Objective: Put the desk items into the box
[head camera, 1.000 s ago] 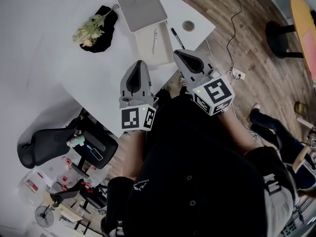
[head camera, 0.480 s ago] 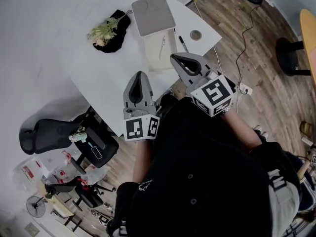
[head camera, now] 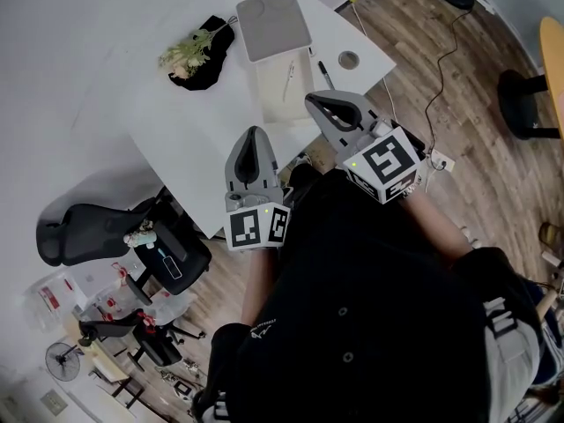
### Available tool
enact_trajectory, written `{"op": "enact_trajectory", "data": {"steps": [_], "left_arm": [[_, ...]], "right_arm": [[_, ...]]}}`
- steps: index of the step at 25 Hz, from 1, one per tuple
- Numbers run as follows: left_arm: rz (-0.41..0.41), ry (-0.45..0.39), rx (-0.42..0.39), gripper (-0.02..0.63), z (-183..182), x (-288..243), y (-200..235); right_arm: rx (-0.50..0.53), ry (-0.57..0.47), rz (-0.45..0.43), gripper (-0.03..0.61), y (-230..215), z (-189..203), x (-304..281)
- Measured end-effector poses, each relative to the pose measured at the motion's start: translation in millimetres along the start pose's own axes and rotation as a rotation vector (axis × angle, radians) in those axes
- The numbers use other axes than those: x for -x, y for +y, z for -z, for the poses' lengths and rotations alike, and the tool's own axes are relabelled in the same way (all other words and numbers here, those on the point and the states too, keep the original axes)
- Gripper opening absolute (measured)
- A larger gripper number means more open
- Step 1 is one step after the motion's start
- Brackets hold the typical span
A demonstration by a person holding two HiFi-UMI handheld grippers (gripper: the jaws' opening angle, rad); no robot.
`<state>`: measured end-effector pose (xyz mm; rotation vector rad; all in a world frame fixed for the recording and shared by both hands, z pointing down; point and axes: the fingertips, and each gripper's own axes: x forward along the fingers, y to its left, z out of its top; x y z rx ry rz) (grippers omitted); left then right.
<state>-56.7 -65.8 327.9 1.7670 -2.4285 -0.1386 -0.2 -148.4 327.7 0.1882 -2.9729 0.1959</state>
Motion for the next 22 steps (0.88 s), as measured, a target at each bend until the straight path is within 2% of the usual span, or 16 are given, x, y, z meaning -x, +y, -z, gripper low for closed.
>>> {"op": "enact_trajectory", "data": {"steps": [22], "left_arm": [[-0.013, 0.026, -0.013, 0.008, 13.8, -16.5, -6.4]], "right_arm": [[-0.010, 0.010, 0.017, -0.002, -23.8, 6.4, -1.1]]}}
